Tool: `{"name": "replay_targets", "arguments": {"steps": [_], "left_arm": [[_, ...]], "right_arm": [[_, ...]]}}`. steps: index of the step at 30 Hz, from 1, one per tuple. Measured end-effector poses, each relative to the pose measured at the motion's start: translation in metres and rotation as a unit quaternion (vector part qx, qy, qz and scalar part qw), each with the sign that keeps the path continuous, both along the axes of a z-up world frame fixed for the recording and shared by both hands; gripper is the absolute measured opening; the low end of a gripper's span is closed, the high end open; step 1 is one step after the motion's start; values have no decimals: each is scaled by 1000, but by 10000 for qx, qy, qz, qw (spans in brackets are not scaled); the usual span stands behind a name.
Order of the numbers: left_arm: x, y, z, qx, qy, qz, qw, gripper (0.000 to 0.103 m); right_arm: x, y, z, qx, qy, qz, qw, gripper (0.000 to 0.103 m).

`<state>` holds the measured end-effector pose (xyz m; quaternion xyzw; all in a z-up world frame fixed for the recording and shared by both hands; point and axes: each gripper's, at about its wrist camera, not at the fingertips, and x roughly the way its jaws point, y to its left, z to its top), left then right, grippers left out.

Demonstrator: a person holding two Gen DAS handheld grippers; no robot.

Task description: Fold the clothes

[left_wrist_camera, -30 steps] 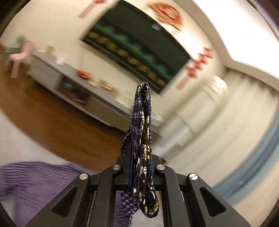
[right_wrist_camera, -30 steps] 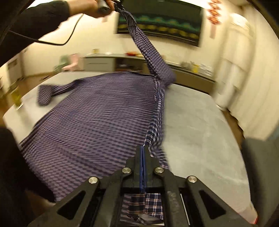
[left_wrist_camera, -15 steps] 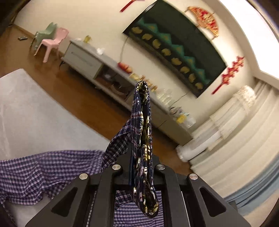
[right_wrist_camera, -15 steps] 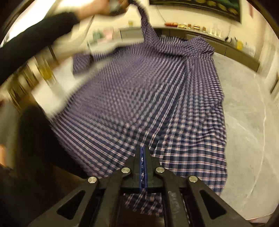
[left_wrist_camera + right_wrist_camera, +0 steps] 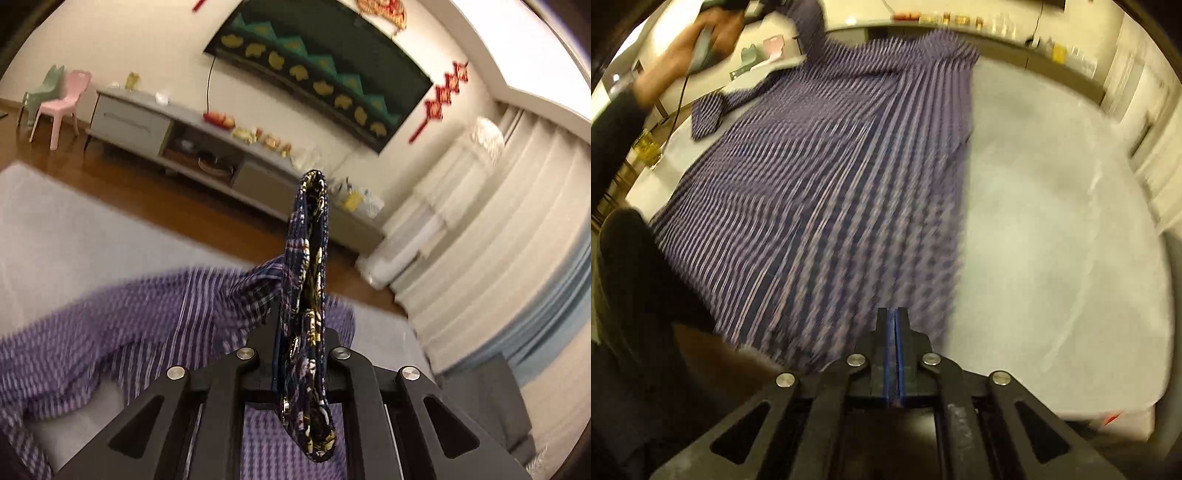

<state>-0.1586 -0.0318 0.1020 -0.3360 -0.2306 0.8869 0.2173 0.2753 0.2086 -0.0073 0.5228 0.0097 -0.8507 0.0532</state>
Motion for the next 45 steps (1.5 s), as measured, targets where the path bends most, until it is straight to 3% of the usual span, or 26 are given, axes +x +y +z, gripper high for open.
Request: {"name": "replay_targets", "arguments": {"steps": [1, 3, 4, 5, 6, 8, 13, 16, 22, 26, 27, 28, 29, 30, 34, 37, 39, 43, 45], "left_arm": [[8, -4, -12, 18, -97, -35, 9999, 9], [24, -13, -38, 55, -336, -62, 9994, 13], [32, -17, -49, 50, -446, -29, 9990, 23], [39, -21, -58, 30, -540, 20, 9985, 28], [46, -25, -67, -32, -603, 104, 9981, 35], [59, -31, -79, -190, -615, 210, 9977, 38], [67, -34, -86, -193, -502, 186, 9984, 41], [62, -32, -91, -60, -683, 14, 9976, 41], [42, -40, -122, 96, -1460, -213, 9890, 40], [31, -40, -131, 161, -1643, -370, 9856, 40], [30, -38, -134, 104, -1680, -401, 9849, 39], [29, -36, -137, 34, -1727, -424, 9841, 39], [27, -34, -139, -36, -1773, -447, 9831, 39], [27, -32, -141, -93, -1782, -467, 9828, 38], [26, -26, -138, -167, -1692, -509, 9841, 38], [29, -25, -136, -192, -1669, -480, 9846, 38], [30, -24, -134, -163, -1668, -447, 9848, 38], [35, -32, -116, -45, -1487, -263, 9885, 39], [38, -37, -103, -82, -1300, -86, 9914, 40]], "right_arm": [[-9, 9, 13, 99, 138, -19, 9999, 10], [-39, 26, 40, 305, 416, 25, 9987, 30], [-55, 32, 50, 410, 526, 68, 9977, 44], [-85, 36, 54, 500, 591, 144, 9969, 50], [-114, 39, 57, 591, 656, 221, 9958, 52], [-172, 46, 64, 771, 786, 373, 9932, 55], [-318, 63, 79, 1225, 1089, 751, 9836, 57], [-410, 77, 60, 1588, 945, 943, 9782, 57], [-537, 61, 10, 2049, 337, 2039, 9567, 57], [-574, 44, -7, 1893, 14, 2783, 9417, 56], [-582, 44, -10, 1760, -59, 2812, 9434, 51], [-591, 45, -14, 1662, -131, 2801, 9454, 25], [-602, 51, -21, 1746, -202, 2553, 9508, 17], [-612, 62, -28, 1756, -269, 2192, 9594, 17], [-612, 91, -20, 1342, 108, 1163, 9840, 20], [-577, 113, 13, 743, 576, 542, 9941, 37], [-537, 126, 36, 521, 736, 16, 9959, 43], [-434, 110, 50, 314, 803, 256, 9960, 51], [-389, 97, 34, 73, 643, 298, 9975, 54]]}}
